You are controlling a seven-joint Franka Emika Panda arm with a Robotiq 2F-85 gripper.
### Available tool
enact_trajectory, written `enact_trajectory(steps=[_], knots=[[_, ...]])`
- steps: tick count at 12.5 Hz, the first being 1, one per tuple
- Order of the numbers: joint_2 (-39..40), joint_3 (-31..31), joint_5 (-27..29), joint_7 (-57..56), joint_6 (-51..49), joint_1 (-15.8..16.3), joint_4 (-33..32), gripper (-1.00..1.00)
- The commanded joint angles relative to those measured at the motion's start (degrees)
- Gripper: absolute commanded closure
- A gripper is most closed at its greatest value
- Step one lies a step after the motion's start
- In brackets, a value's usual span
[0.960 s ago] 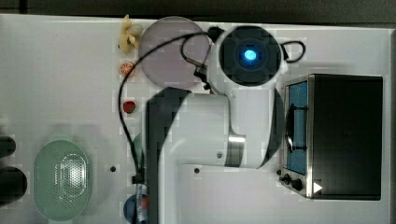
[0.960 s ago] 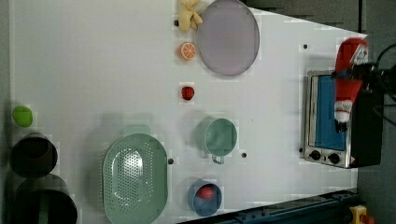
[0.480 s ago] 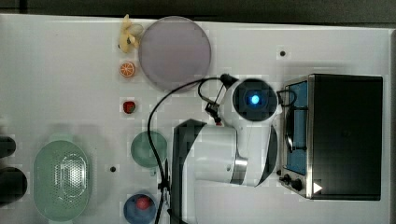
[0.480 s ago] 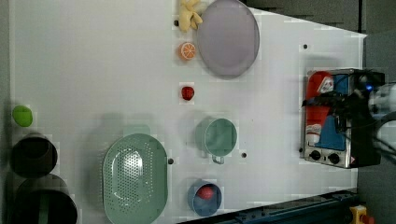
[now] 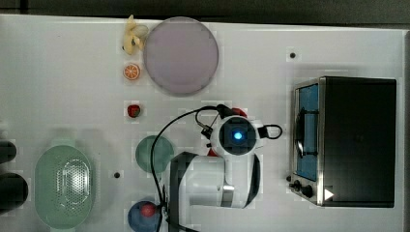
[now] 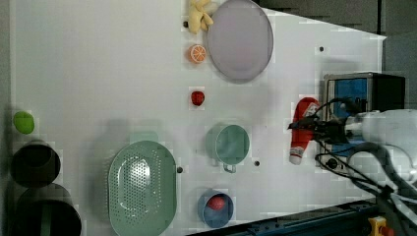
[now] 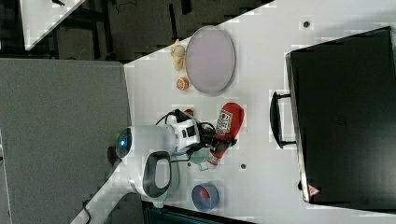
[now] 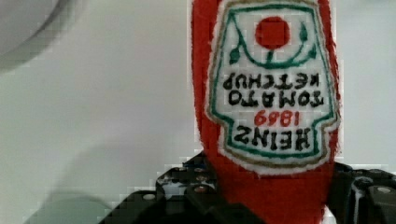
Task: Pick ketchup from plate and place it on table.
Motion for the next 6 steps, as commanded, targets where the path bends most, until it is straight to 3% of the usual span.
enact_trajectory(steps=[1, 2, 5, 6], knots=[[2.98, 1.19, 0.04, 5.77, 6.60, 1.11, 1.29, -0.24], [4.08, 1.14, 0.04, 5.77, 8.33, 1.10, 1.21, -0.30], [6.18, 1.10, 0.04, 5.78, 10.36, 1.17, 0.67, -0.91], [5.96, 1.27, 0.04, 5.78, 10.49, 1.19, 0.73, -1.00]])
